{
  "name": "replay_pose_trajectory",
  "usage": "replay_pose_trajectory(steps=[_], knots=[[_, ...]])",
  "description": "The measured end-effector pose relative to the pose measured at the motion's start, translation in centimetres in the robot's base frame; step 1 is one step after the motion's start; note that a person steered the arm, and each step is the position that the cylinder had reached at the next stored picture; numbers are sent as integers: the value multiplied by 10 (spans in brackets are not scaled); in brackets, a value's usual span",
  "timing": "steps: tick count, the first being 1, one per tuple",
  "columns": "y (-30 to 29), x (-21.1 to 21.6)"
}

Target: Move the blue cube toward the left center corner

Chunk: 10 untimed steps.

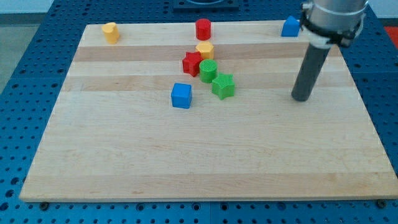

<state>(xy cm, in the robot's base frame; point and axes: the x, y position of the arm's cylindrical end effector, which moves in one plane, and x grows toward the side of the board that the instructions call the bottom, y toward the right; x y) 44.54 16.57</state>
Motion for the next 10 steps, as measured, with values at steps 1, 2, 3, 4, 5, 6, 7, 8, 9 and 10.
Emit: replay_pose_trajectory(steps=[1,2,3,4,5,6,7,8,9,10], knots=[[-55,4],[-115,2],[-170,2],[-207,-2],[-241,-11],[-263,-22],[-267,-36],[-263,-48],[-260,-61],[-260,-72]])
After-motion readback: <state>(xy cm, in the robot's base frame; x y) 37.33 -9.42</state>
